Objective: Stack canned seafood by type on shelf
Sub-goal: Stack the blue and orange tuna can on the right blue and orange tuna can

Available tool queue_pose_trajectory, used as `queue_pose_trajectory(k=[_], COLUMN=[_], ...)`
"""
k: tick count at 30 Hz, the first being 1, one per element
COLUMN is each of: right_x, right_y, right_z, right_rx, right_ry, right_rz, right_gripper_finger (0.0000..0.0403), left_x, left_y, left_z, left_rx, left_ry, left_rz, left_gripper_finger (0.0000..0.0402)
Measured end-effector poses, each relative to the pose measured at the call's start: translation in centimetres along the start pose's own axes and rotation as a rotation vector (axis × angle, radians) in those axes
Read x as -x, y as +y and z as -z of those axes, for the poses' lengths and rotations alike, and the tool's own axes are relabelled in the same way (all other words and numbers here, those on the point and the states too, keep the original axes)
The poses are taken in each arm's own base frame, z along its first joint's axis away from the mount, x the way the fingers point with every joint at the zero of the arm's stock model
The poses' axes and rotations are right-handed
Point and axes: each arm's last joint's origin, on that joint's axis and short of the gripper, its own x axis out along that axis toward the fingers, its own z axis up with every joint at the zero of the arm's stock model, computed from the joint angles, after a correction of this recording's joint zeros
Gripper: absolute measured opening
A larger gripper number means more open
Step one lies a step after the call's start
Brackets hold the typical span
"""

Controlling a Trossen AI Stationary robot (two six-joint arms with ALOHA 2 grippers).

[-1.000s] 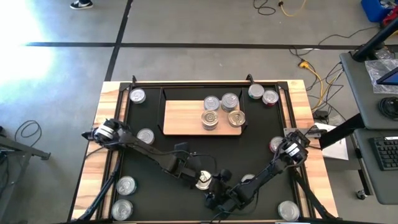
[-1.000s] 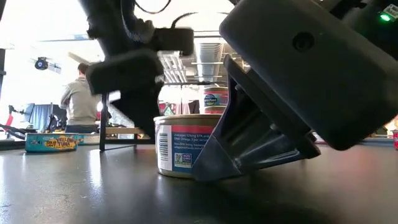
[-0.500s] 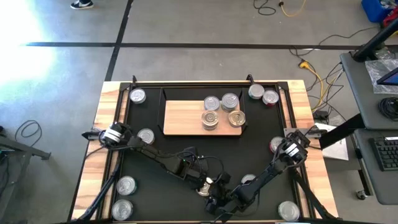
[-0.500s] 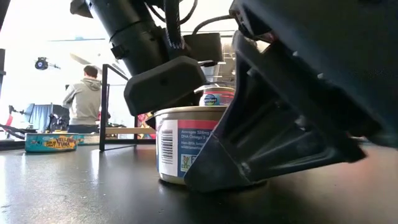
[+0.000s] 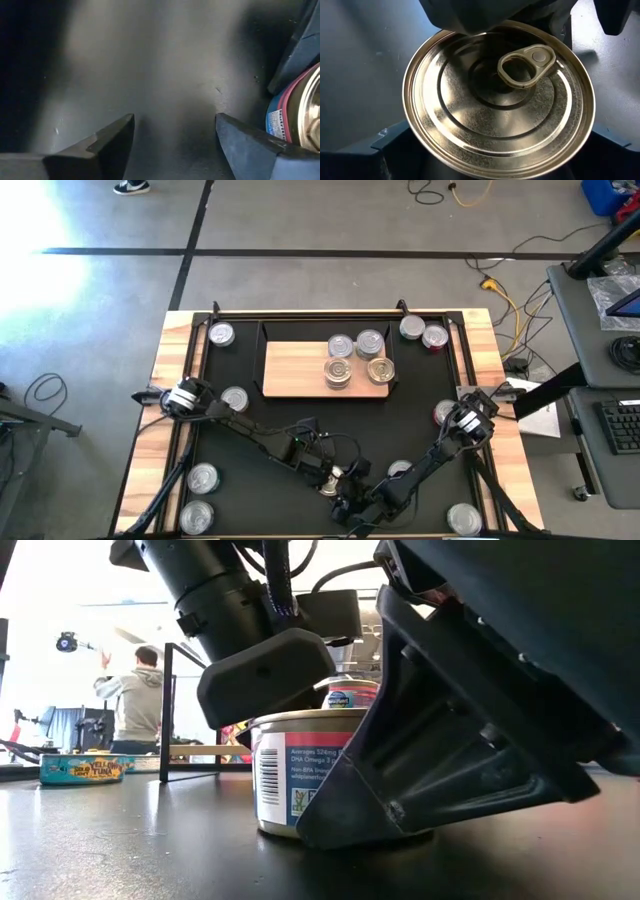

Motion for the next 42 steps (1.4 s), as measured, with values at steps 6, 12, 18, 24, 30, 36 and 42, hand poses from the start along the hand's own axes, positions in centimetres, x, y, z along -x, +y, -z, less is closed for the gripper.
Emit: queue_pose_trajectory(k=[6, 12, 18, 24, 30, 36, 42], right_x=[0.0, 0.0, 0.0, 0.5, 2.2, 5.5, 10.3], right_y=[0.0, -0.1, -0.1, 0.0, -0.5, -2.0, -4.5], right_z=[-0.1, -0.1, -0.2, -0.6, -0.9, -3.3, -7.4], right_rx=[-0.008, -0.014, -0.025, -0.074, -0.036, 0.039, 0.12], right_ry=[0.0, 0.008, 0.01, 0.045, 0.111, 0.155, 0.132], right_rz=[0.0, -0.003, -0.005, -0.031, -0.007, 0.033, 0.057], right_gripper_finger=[0.0377, 0.0356, 0.0356, 0.0356, 0.0356, 0.0356, 0.0356], left_x=[0.0, 0.0, 0.2, 2.6, 6.7, 10.0, 11.6], left_y=[0.0, 0.0, 0.1, 0.7, 2.1, 3.9, 4.7], left_z=[0.0, 0.0, -0.1, -0.9, -2.0, -2.2, -2.4], left_rx=[0.0, 0.003, 0.005, -0.003, -0.006, -0.003, 0.022], left_ry=[-0.014, -0.016, -0.009, 0.007, -0.029, -0.051, -0.084], left_rz=[-0.01, -0.015, -0.022, -0.128, -0.161, -0.219, -0.255], left_gripper_finger=[0.0249, 0.0238, 0.0235, 0.0235, 0.0235, 0.0235, 0.0235])
